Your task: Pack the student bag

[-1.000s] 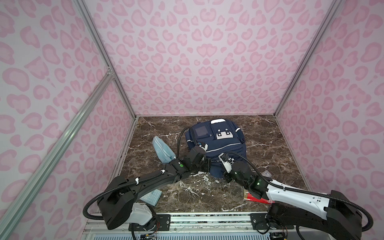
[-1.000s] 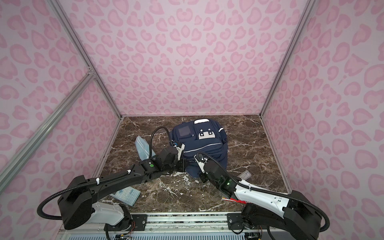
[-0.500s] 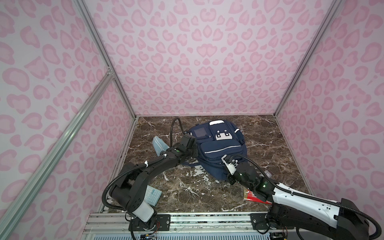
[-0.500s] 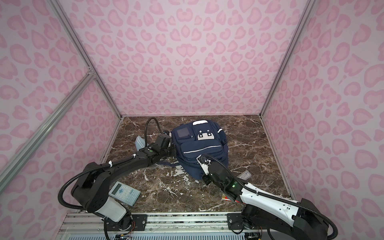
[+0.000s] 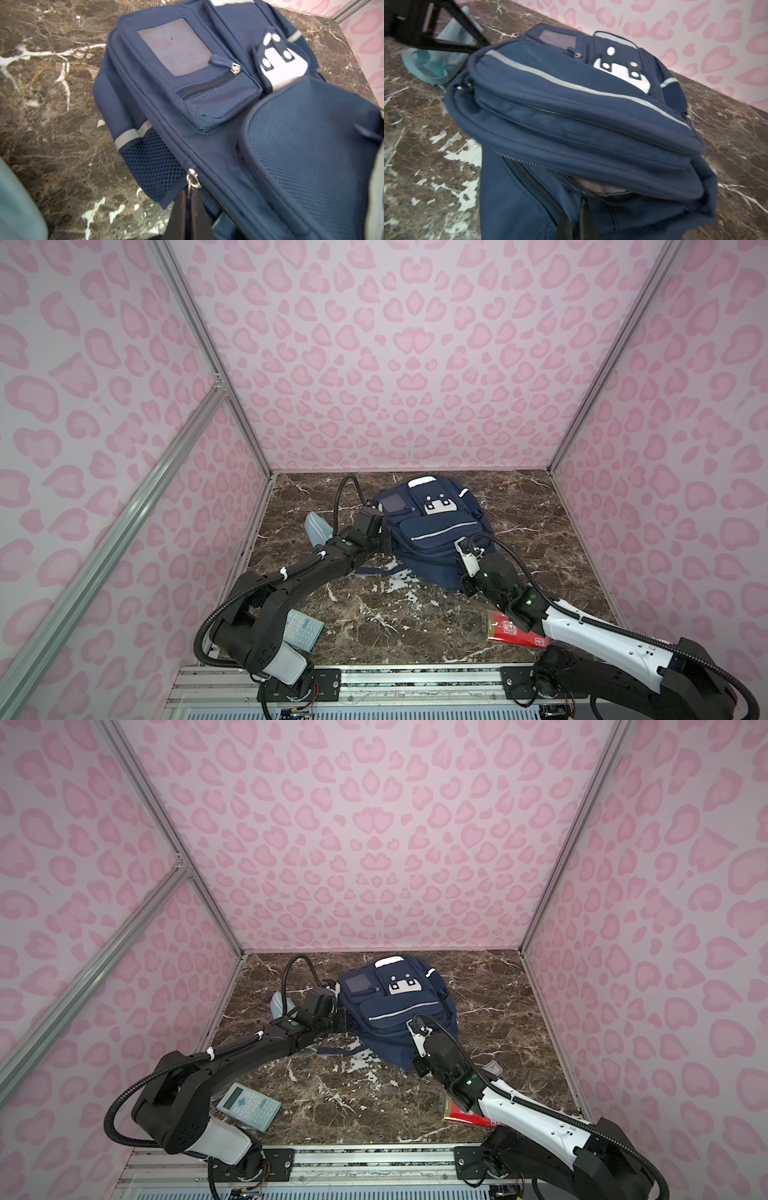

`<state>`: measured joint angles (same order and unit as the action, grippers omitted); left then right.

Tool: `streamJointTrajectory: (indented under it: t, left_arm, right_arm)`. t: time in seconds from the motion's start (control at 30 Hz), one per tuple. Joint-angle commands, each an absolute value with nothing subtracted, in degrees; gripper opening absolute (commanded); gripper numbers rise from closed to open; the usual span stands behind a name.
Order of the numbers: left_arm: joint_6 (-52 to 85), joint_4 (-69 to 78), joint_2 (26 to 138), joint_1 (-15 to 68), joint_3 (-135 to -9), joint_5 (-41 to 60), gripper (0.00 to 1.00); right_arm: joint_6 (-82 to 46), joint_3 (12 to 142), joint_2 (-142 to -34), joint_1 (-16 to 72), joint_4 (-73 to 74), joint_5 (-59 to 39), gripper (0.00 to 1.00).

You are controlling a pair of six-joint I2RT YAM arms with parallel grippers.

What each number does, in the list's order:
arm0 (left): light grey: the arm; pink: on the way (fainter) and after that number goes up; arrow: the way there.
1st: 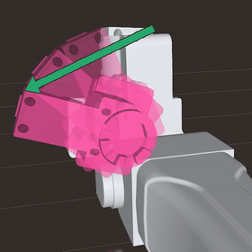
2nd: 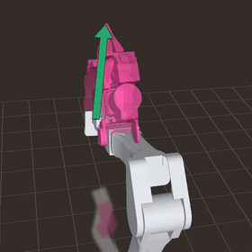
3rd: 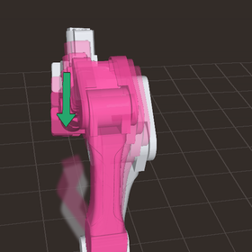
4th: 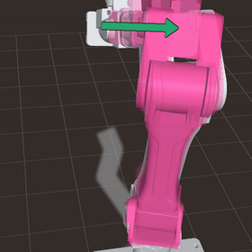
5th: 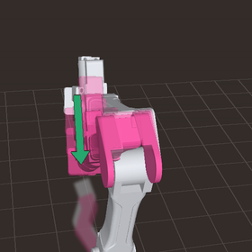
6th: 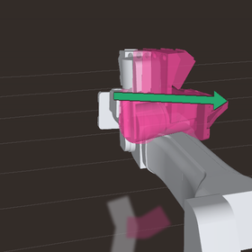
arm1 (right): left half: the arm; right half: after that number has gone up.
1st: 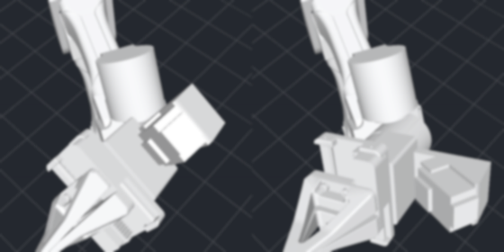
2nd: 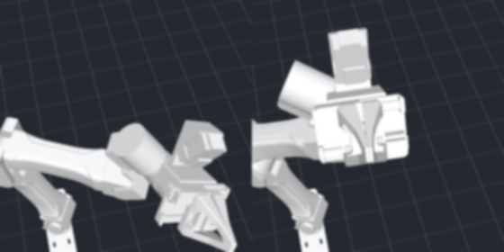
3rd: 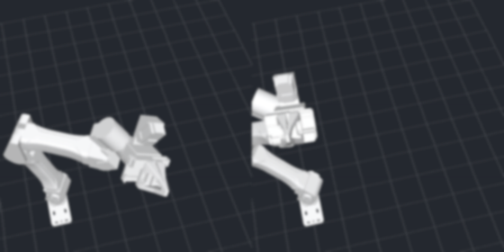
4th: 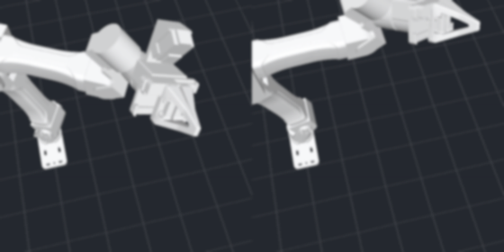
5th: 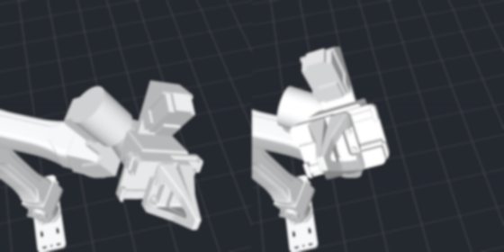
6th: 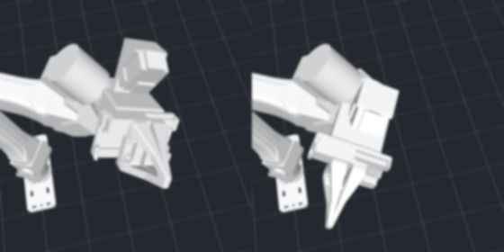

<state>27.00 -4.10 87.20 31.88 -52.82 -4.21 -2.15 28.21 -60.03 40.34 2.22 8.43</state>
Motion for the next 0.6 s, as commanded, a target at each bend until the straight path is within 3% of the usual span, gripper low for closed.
streamJointTrajectory:
  t: [0.0, 0.17, 0.23, 0.3, 0.33, 0.37, 0.4, 0.47, 0.57]
  left_arm:
    - [28.4, -3.5, 84.9, 31.0, -50.0, -12.1, 0.03]
    - [30.5, 2.1, 82.3, 32.2, -46.3, -1.3, 0.03]
    - [31.0, 0.9, 81.2, 33.2, -46.4, -2.0, 0.07]
    - [31.2, -1.2, 80.3, 33.2, -47.1, -3.0, 0.22]
    - [30.9, -2.5, 79.5, 33.2, -47.5, -3.6, 0.34]
    - [30.8, -3.8, 78.5, 33.2, -47.7, -4.7, 0.53]
    - [31.0, -4.9, 77.3, 33.2, -47.7, -5.8, 0.67]
    - [31.9, -7.9, 73.6, 33.2, -47.7, -8.2, 0.91]
    - [32.8, -11.4, 65.7, 33.1, -46.6, -10.3, 0.99]
  right_arm:
    - [-5.5, 30.0, -61.9, 37.1, -1.1, 12.2, 0.00]
    - [-4.7, 35.1, -66.5, 33.8, -6.1, 9.0, 0.01]
    - [-4.9, 35.7, -66.5, 33.8, -6.7, 7.6, 0.09]
    - [-5.3, 34.8, -65.2, 33.8, -5.8, 2.9, 0.54]
    - [-7.1, 34.7, -64.4, 34.3, -6.1, 1.7, 0.71]
    - [-8.8, 34.9, -63.8, 35.2, -7.1, 1.3, 0.92]
    - [-10.0, 35.5, -63.1, 36.3, -8.3, 1.5, 0.98]
    - [-12.1, 36.7, -62.1, 39.9, -10.7, 4.0, 0.99]
    - [-16.9, 36.9, -62.3, 45.8, -5.6, 6.2, 0.99]
